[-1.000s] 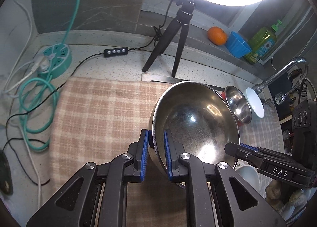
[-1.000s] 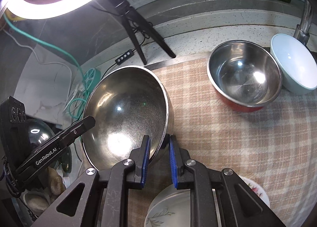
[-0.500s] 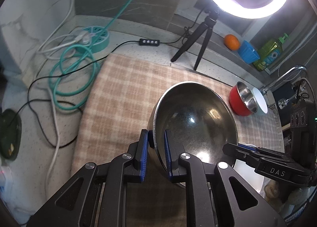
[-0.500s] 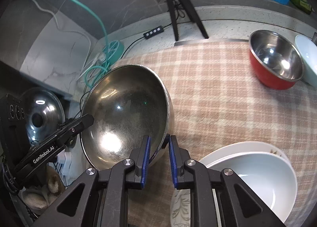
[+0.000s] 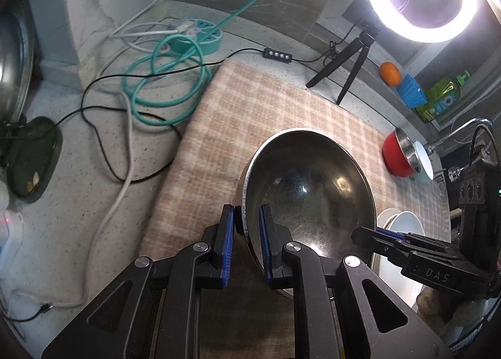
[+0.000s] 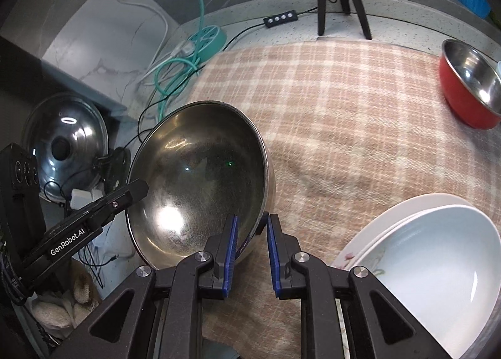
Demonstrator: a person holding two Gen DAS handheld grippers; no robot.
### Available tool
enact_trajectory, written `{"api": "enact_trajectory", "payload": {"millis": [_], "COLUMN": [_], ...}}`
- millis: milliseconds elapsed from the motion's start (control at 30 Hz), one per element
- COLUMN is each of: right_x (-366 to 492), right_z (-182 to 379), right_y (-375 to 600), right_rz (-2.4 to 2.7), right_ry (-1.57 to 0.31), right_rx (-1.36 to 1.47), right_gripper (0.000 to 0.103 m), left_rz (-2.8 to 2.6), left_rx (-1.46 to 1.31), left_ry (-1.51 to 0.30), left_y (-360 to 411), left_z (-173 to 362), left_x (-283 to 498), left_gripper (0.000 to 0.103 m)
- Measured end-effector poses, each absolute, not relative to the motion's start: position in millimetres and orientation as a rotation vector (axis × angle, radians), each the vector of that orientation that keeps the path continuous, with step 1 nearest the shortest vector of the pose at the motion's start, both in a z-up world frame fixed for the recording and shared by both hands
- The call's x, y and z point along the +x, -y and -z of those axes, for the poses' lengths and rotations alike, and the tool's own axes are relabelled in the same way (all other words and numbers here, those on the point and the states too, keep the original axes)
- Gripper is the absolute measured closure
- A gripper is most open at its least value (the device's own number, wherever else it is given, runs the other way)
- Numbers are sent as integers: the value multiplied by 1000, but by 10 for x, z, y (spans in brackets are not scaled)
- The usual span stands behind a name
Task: Organize plates and bowls
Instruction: 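Lift the steel bowl with both tools and carry it beside the plate stack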
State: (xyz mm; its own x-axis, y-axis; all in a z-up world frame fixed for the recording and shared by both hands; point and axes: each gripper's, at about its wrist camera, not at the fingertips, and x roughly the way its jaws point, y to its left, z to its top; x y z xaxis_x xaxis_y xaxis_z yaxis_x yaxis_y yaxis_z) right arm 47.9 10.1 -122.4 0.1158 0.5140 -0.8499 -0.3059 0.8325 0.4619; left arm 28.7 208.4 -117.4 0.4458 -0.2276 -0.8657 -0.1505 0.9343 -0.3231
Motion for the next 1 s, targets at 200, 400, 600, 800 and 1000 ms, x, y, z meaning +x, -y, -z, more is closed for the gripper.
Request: {"api": "enact_trajectory", "payload": {"millis": [200,400,600,800,1000], "right_x": [373,285,239,212,217], "right_z": [1268,1290,1330,1325,1332], "right_y": [-263,-410,-438,-460,-455], "right_rz": [-640,-664,-677,-690,-695], "right_ry": [-1337,-1343,-1356,-1350,-1348], "right_rx": [160,132,129,121,122], "right_gripper": [86,86,86,86,85], "left_rz": [19,-7,-18,-29,-27], "left_rx": [-398,-420,-419,-431,-431], "left_ry": [-1122,-1127,-1135,-1142,-1147], "left_y": [-2214,-2324,-2346,-2368,-2367], "left_z": [1218,1251,1271,1311,1311], "left_x": [136,32,-14,-14,-14], "left_gripper": [89,89,89,89,89]}}
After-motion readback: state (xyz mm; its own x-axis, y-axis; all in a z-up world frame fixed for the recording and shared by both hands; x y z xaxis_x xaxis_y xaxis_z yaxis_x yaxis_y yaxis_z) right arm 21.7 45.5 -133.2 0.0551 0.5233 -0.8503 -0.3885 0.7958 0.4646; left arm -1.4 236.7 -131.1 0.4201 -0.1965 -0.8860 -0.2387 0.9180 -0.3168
